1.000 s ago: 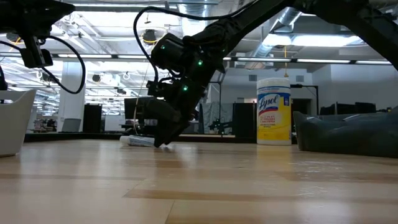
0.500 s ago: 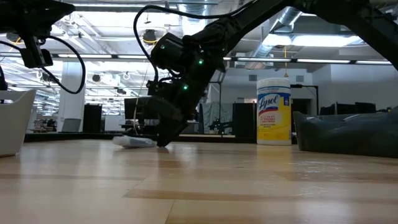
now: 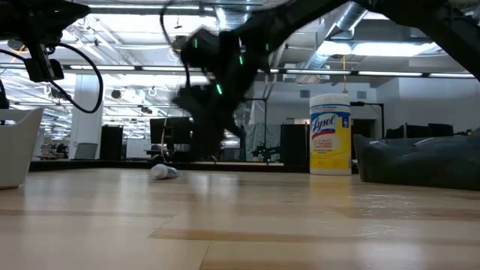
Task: Pick & Place Travel size toiletries
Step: Put the white toothpaste tube into the yellow bin
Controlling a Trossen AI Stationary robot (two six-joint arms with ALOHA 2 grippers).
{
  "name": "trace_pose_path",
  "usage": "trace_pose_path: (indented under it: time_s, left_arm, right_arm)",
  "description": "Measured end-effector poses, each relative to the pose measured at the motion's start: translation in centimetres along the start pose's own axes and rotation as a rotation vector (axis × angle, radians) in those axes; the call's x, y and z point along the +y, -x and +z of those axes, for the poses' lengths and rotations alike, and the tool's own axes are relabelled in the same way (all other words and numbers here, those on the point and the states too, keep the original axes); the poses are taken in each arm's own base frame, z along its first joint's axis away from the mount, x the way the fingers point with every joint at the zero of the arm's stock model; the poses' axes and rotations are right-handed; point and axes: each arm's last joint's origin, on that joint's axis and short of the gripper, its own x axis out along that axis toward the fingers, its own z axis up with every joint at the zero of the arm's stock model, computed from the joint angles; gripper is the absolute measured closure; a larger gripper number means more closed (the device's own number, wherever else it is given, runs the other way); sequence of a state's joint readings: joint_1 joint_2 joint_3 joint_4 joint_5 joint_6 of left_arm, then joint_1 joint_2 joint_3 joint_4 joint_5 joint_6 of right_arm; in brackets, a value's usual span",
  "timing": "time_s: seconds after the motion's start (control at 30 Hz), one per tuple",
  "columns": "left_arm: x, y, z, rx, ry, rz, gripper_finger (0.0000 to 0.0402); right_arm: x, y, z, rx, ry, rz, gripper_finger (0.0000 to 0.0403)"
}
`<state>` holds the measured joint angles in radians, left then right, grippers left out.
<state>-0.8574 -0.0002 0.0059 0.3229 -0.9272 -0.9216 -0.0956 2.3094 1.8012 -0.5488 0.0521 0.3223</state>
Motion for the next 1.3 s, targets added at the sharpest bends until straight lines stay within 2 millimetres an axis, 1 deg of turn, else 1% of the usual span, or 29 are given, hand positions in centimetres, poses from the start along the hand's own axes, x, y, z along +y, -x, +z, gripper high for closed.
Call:
trace_pose_path:
  time_s: [0.1,0.13,0.2,0.27,0.4,0.47,0.5,0.6,0.67,0.73,0.87,0.9,1.0,1.07,1.17,1.3]
  left_arm:
    - [0.0,0.0,0.0,0.0,0.0,0.0,0.0401]
    - [0.0,0.0,0.0,0.0,0.001,0.0,0.0401]
    - [0.0,0.0,0.0,0.0,0.0,0.0,0.0401]
    - [0.0,0.0,0.0,0.0,0.0,0.0,0.0401]
    - [0.0,0.0,0.0,0.0,0.0,0.0,0.0401]
    - [0.0,0.0,0.0,0.0,0.001,0.0,0.0401]
    - [0.0,0.0,0.0,0.0,0.0,0.0,0.0401]
    - [0.0,0.0,0.0,0.0,0.0,0.0,0.0401]
    - [0.0,0.0,0.0,0.0,0.001,0.0,0.0401]
    - [0.0,0.0,0.0,0.0,0.001,0.0,0.0401]
    - [0.0,0.0,0.0,0.0,0.0,0.0,0.0401]
    - [0.0,0.0,0.0,0.0,0.001,0.0,0.0401]
    - [0.0,0.0,0.0,0.0,0.0,0.0,0.0401]
    - [0.0,0.0,0.0,0.0,0.0,0.0,0.0401]
    - [0.0,0.0,0.0,-0.001,0.001,0.0,0.0401]
    - [0.0,0.0,0.0,0.0,0.001,0.0,0.0401]
  right_arm:
    - [0.5,2.6,2.7,-0.114,-0.146,0.051,0.0377]
    - [0.6,3.2,3.4,-0.141,-0.156,0.062,0.0364]
    - [0.7,3.8,4.1,-0.172,-0.166,0.066,0.0328]
    - [0.9,3.5,4.5,-0.2,-0.202,0.043,0.0283]
    - [1.0,3.1,4.4,-0.196,-0.26,0.025,0.0191]
    - [0.8,2.6,4.3,-0.212,-0.282,-0.002,0.0159]
    - [0.7,2.1,4.1,-0.218,-0.294,-0.033,0.0151]
    - [0.4,0.9,3.4,-0.189,-0.298,-0.086,0.0146]
    - [0.8,0.3,3.7,-0.229,-0.306,-0.06,0.0152]
    - [0.9,0.0,3.2,-0.19,-0.297,-0.053,0.0162]
    - [1.7,-1.3,2.7,-0.19,-0.283,-0.048,0.0176]
    - [1.8,-1.5,2.4,-0.167,-0.278,-0.058,0.0177]
    - [2.2,-2.4,2.0,-0.165,-0.272,-0.046,0.0175]
    - [2.4,-3.0,1.2,-0.113,-0.267,-0.064,0.0169]
    - [3.0,-3.6,0.6,-0.096,-0.256,-0.074,0.0161]
    - [3.2,-3.5,0.2,-0.061,-0.252,-0.083,0.0161]
